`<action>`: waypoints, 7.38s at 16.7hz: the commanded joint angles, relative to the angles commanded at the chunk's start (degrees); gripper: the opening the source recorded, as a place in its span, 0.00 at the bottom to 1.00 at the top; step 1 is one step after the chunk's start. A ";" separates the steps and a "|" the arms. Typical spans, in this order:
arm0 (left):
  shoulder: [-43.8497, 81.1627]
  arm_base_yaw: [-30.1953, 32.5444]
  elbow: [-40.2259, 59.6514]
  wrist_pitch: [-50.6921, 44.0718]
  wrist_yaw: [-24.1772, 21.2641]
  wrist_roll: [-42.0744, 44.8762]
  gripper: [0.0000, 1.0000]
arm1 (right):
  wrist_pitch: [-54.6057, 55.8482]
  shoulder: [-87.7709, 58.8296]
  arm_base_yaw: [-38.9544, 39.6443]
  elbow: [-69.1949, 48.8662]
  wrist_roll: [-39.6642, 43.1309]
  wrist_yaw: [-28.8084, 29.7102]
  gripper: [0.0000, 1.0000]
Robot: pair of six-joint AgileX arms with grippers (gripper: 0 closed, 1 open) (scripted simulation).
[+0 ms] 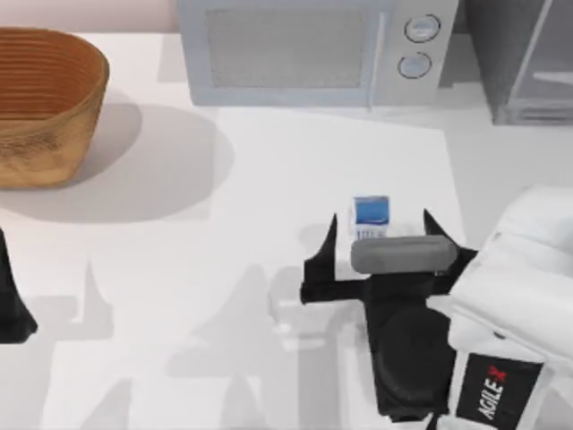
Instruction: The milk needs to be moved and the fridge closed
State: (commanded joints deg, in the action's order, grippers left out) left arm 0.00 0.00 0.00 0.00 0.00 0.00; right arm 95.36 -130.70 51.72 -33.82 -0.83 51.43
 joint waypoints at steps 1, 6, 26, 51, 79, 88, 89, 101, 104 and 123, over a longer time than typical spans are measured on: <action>0.00 0.00 0.00 0.00 0.00 0.00 1.00 | 1.64 -2.51 -0.27 -1.08 -0.05 -0.30 1.00; 0.00 0.00 0.00 0.00 0.00 0.00 1.00 | 4.45 -6.57 -0.81 -2.91 -0.12 -0.89 1.00; 0.00 0.00 0.00 0.00 0.00 0.00 1.00 | -1.09 -7.39 -6.15 -9.41 -0.02 -6.22 0.47; 0.00 0.00 0.00 0.00 0.00 0.00 1.00 | -7.11 0.45 -6.02 -7.50 -0.17 -6.27 0.00; 0.00 0.00 0.00 0.00 0.00 0.00 1.00 | -31.88 40.25 -52.46 7.56 -0.15 -50.68 0.00; 0.00 0.00 0.00 0.00 0.00 0.00 1.00 | -35.46 8.87 -58.98 -27.45 0.63 -57.47 0.00; 0.00 0.00 0.00 0.00 0.00 0.00 1.00 | -36.03 6.09 -59.86 -30.69 0.63 -58.22 0.00; 0.00 0.00 0.00 0.00 0.00 0.00 1.00 | -38.35 -0.56 -63.08 -37.85 0.55 -61.01 0.00; 0.00 0.00 0.00 0.00 0.00 0.00 1.00 | -38.35 -0.56 -63.08 -37.85 0.55 -61.01 0.00; 0.00 0.00 0.00 0.00 0.00 0.00 1.00 | -38.35 -0.56 -63.08 -37.85 0.55 -61.01 1.00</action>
State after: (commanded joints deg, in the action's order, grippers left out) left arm 0.00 0.00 0.00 0.00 0.00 0.00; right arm 57.01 -131.26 -11.36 -71.67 -0.28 -9.58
